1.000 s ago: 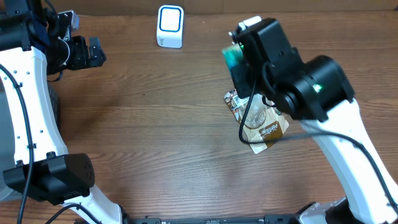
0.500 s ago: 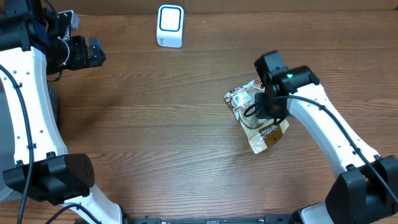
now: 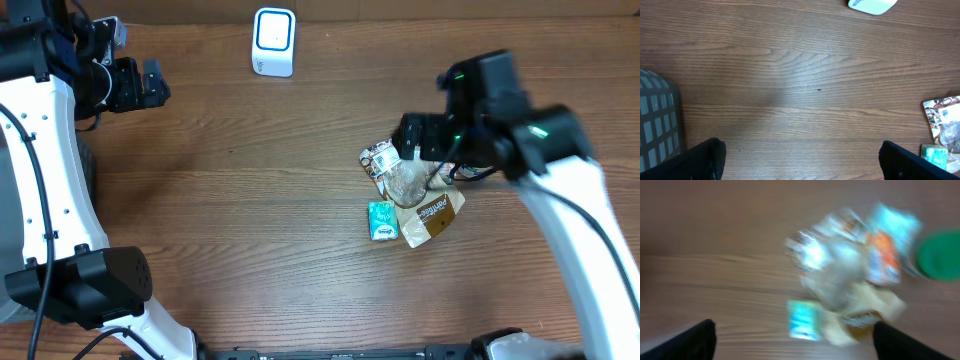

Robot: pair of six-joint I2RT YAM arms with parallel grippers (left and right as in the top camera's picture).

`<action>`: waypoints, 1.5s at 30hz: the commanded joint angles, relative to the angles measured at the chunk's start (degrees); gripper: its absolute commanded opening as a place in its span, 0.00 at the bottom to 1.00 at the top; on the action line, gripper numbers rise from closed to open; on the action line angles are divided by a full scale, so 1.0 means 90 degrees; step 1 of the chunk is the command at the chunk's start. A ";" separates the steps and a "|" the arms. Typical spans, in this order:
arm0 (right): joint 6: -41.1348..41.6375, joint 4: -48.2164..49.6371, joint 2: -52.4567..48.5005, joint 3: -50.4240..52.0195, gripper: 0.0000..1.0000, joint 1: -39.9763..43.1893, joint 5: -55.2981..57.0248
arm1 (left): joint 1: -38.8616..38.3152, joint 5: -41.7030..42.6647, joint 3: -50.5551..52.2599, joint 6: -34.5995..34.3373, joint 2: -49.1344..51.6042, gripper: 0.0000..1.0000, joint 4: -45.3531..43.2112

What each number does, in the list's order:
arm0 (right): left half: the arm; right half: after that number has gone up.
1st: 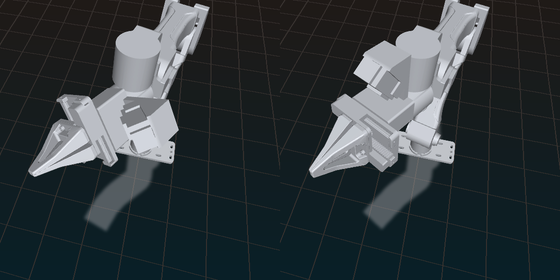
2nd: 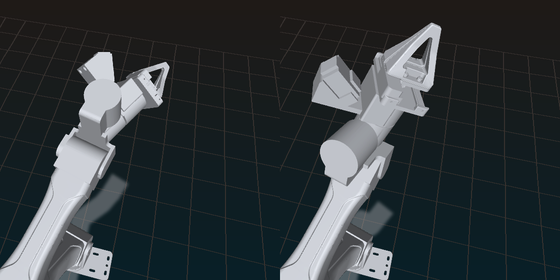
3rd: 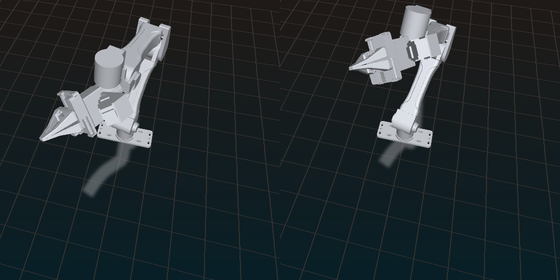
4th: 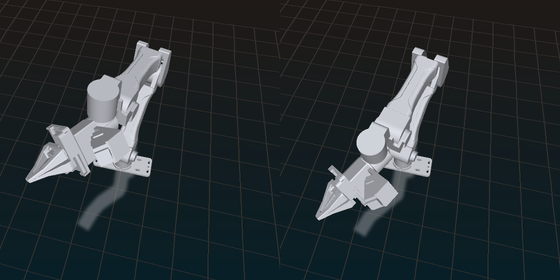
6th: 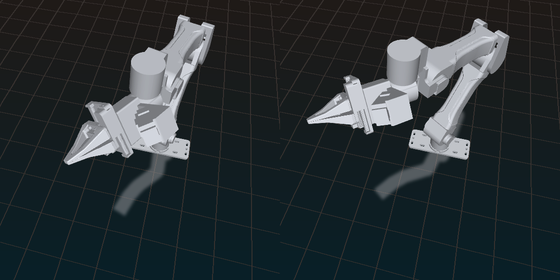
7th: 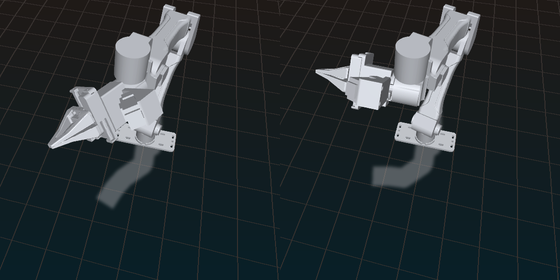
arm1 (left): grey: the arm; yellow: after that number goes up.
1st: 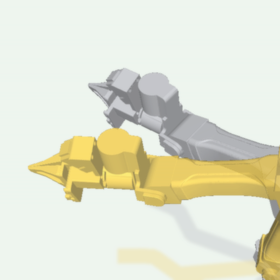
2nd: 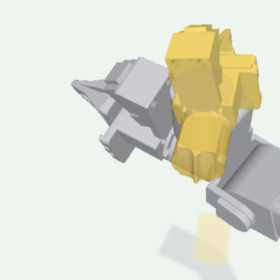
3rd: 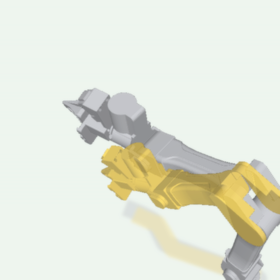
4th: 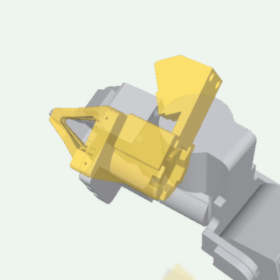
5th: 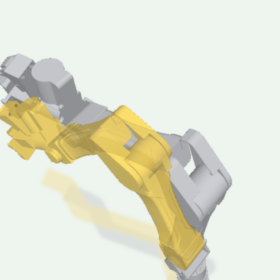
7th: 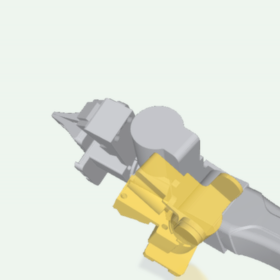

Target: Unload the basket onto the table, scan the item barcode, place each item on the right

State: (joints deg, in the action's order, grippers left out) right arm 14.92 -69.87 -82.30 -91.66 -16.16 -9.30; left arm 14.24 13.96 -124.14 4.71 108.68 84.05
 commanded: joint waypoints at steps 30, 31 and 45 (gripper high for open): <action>-0.0007 0.4629 0.6302 0.5617 1.00 0.1557 0.1018 | -0.0044 0.0056 -0.0039 0.0097 -0.0024 1.00 -0.0010; -0.0002 0.5083 0.6564 0.6118 1.00 0.1566 0.1020 | -0.0044 0.0056 -0.0039 0.0097 -0.0024 1.00 -0.0010; 0.0017 0.7276 0.9124 0.9726 1.00 0.1549 0.0988 | -0.0044 0.0056 -0.0039 0.0097 -0.0024 1.00 -0.0010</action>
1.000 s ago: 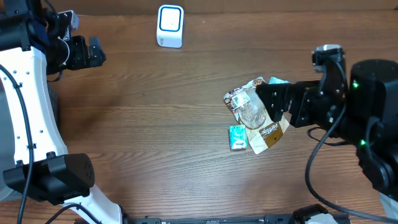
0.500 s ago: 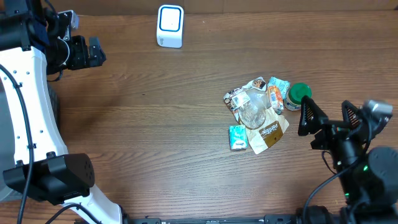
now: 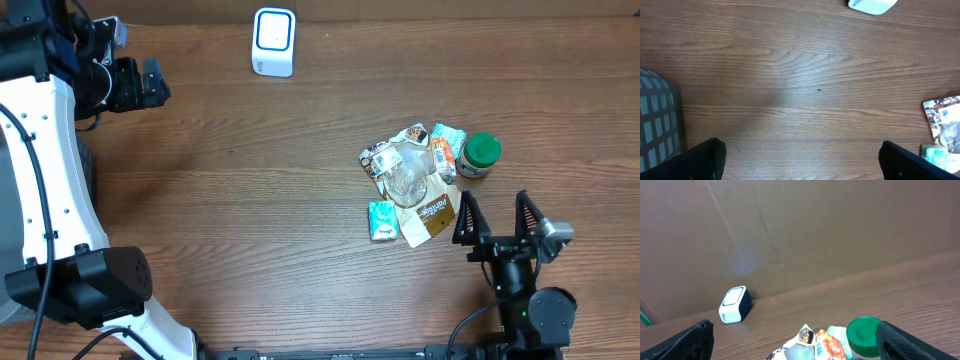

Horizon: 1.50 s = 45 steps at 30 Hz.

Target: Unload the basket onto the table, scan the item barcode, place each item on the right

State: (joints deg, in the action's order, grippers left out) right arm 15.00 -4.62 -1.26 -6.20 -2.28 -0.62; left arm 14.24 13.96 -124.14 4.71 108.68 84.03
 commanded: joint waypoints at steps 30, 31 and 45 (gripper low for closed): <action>0.0002 0.0078 0.0121 0.0639 1.00 0.0007 -0.0777 | -0.0046 0.0053 -0.0039 0.0097 -0.0024 1.00 -0.0007; 0.0002 0.0078 0.0121 0.0639 1.00 0.0007 -0.0777 | -0.0063 0.0056 -0.0039 0.0097 -0.0024 1.00 -0.0007; 0.0002 0.0078 0.0121 0.0639 1.00 0.0007 -0.0777 | -0.2152 -0.1409 -0.0039 0.0097 -0.2725 1.00 0.0860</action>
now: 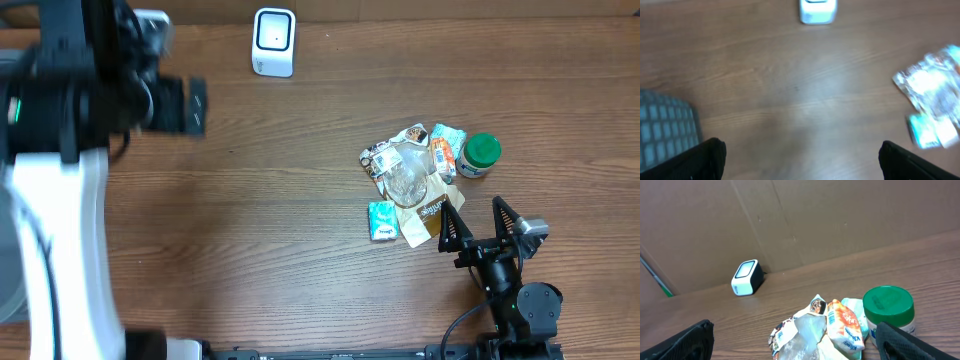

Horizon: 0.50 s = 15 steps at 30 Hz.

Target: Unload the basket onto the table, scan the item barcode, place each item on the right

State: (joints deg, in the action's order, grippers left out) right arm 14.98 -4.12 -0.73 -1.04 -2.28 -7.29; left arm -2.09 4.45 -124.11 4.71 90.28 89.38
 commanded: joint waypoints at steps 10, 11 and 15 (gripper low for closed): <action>0.0005 0.0022 0.0063 0.0066 1.00 0.0007 -0.0036 | -0.0389 -0.0095 0.1630 0.0172 -0.2560 1.00 -0.0049; 0.0005 0.0022 0.0063 0.0066 1.00 0.0007 -0.0036 | -0.0389 -0.0095 0.2375 0.0406 -0.3014 1.00 -0.0801; 0.0005 0.0022 0.0063 0.0066 1.00 0.0007 -0.0036 | -0.0389 -0.0095 0.4286 0.0920 -0.4099 1.00 -0.2868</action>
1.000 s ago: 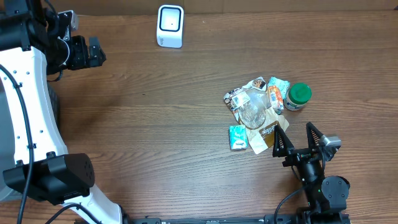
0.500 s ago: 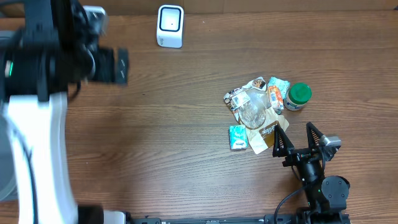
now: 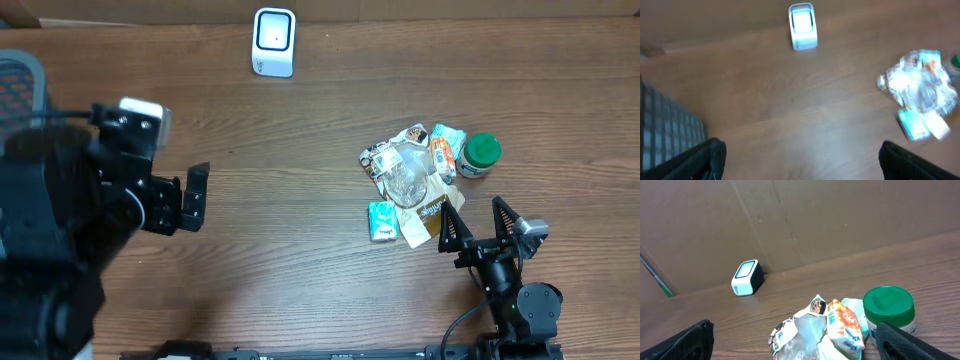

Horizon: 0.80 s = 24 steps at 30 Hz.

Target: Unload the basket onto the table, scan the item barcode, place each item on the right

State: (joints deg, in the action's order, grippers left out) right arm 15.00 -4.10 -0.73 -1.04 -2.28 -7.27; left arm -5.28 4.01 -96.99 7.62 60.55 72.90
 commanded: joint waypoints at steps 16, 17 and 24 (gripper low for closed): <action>0.0002 0.0019 0.0063 0.0066 1.00 0.0007 -0.0039 | 0.0168 -0.0041 0.8765 0.2186 -0.5049 1.00 -0.7992; 0.0002 0.0019 0.0063 0.0066 1.00 0.0007 -0.0039 | 0.0168 -0.0041 0.9010 0.2186 -0.5255 1.00 -0.8136; 0.0002 0.0019 0.0063 0.0066 1.00 0.0007 -0.0039 | 0.0168 -0.0102 1.0146 0.2302 -0.6431 1.00 -0.8323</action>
State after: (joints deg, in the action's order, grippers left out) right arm 14.98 -4.12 -0.73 -1.04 -2.28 -7.29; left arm -4.08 3.99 -9.39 26.22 6.83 -1.48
